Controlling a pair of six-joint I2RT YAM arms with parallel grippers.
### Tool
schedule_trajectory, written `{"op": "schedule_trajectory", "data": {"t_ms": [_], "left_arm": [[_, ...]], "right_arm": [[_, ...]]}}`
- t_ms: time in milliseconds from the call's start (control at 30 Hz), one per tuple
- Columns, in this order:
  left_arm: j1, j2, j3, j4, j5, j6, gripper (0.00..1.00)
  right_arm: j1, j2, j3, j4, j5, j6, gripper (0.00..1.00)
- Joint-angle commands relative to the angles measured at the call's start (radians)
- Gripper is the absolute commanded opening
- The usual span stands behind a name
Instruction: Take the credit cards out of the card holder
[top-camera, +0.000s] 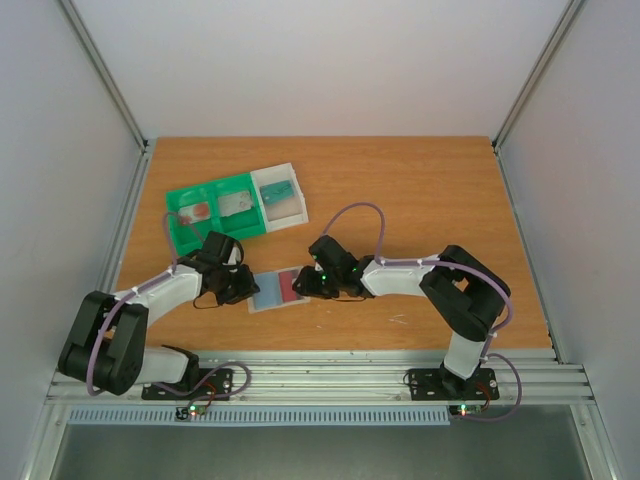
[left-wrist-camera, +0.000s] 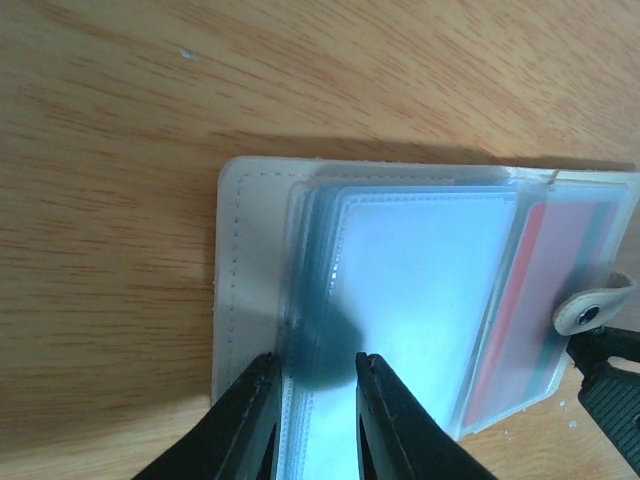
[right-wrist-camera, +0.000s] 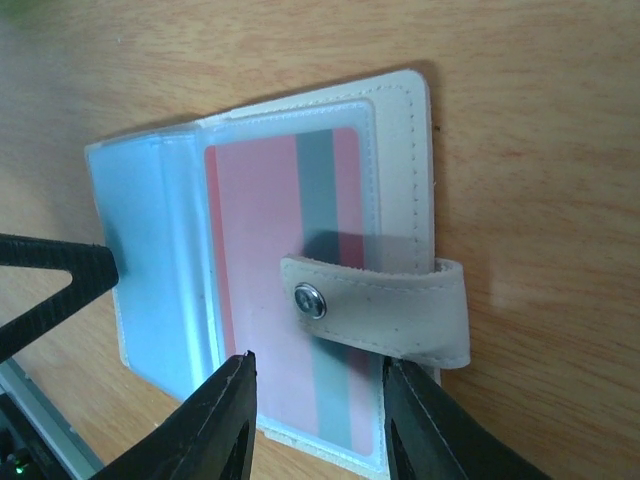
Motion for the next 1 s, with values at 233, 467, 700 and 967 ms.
{"op": "schedule_trajectory", "data": {"t_ms": [233, 467, 700, 967], "left_arm": [[0.0, 0.014, -0.012, 0.043, 0.022, 0.007, 0.23], [0.0, 0.016, -0.023, 0.056, 0.031, 0.008, 0.23], [0.0, 0.021, -0.026, 0.065, 0.035, 0.007, 0.23], [-0.002, 0.022, -0.026, 0.066, 0.041, 0.012, 0.23]], "right_arm": [[0.024, 0.009, 0.039, -0.066, 0.045, -0.024, 0.37], [0.023, 0.038, 0.041, -0.029, 0.032, -0.022, 0.38], [0.021, 0.03, 0.033, 0.11, -0.051, -0.008, 0.38], [0.02, 0.015, 0.022, 0.166, -0.066, 0.006, 0.38]]}}
